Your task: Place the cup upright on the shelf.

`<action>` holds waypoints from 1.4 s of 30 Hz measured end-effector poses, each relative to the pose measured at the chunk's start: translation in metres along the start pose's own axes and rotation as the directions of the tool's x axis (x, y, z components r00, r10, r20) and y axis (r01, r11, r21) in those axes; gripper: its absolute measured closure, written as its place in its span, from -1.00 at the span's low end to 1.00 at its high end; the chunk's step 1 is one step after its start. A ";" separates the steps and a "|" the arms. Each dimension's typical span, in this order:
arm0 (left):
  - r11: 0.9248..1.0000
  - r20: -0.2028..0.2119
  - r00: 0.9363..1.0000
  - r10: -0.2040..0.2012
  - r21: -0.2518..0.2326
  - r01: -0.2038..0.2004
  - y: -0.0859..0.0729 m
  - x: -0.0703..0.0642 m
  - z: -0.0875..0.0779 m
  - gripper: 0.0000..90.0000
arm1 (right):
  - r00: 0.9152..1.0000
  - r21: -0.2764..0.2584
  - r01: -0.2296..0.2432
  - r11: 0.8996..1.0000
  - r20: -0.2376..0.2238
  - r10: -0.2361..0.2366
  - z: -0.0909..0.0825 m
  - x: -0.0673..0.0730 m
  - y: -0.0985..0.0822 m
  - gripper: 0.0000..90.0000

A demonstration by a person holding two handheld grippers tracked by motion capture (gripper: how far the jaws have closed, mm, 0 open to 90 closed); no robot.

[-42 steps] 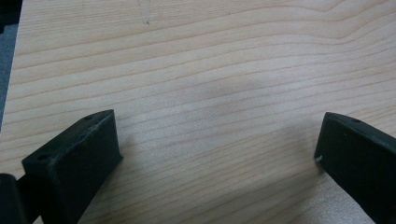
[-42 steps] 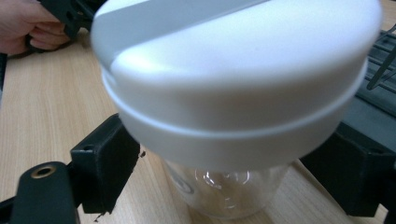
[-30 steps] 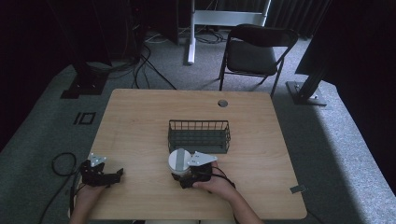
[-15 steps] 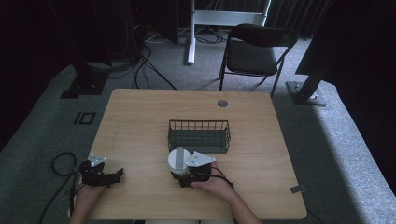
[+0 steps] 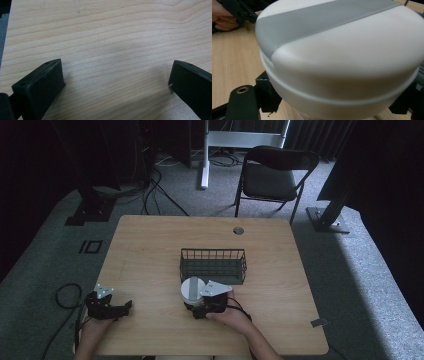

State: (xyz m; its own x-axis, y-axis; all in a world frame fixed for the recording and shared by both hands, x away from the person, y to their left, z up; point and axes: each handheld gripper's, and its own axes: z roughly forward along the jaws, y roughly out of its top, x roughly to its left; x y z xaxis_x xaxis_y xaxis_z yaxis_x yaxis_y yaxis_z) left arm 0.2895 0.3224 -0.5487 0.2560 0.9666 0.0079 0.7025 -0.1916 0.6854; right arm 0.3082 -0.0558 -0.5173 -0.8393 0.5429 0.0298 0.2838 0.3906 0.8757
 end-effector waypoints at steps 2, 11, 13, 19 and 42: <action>1.000 0.000 1.000 0.001 0.000 -0.001 0.000 0.000 0.000 -1.00 | 1.000 -0.004 0.000 1.000 -0.009 0.000 -0.001 0.000 0.002 -0.59; 1.000 0.000 1.000 0.000 0.000 0.000 0.000 0.000 0.000 -1.00 | 1.000 -0.035 -0.001 0.999 0.001 0.001 -0.009 0.002 0.015 -0.59; 1.000 0.000 1.000 0.001 0.001 -0.001 0.000 0.000 0.000 -1.00 | 1.000 -0.042 0.000 0.999 0.000 0.000 -0.011 0.002 0.020 -0.60; 1.000 0.000 1.000 0.001 0.000 -0.001 0.000 0.000 0.000 -1.00 | 1.000 -0.075 0.000 0.997 0.013 0.001 -0.017 0.000 0.034 -0.59; 1.000 0.000 1.000 0.000 0.000 0.000 0.000 0.000 0.000 -1.00 | 0.990 -0.188 -0.001 0.982 0.141 0.028 -0.043 -0.025 0.079 -0.59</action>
State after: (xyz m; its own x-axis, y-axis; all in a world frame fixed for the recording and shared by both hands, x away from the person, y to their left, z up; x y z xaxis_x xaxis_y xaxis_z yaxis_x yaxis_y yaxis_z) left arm 0.2895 0.3225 -0.5487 0.2562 0.9666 0.0076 0.7026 -0.1917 0.6853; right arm 0.3315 -0.0701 -0.4277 -0.7570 0.6533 -0.0137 0.1923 0.2429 0.9508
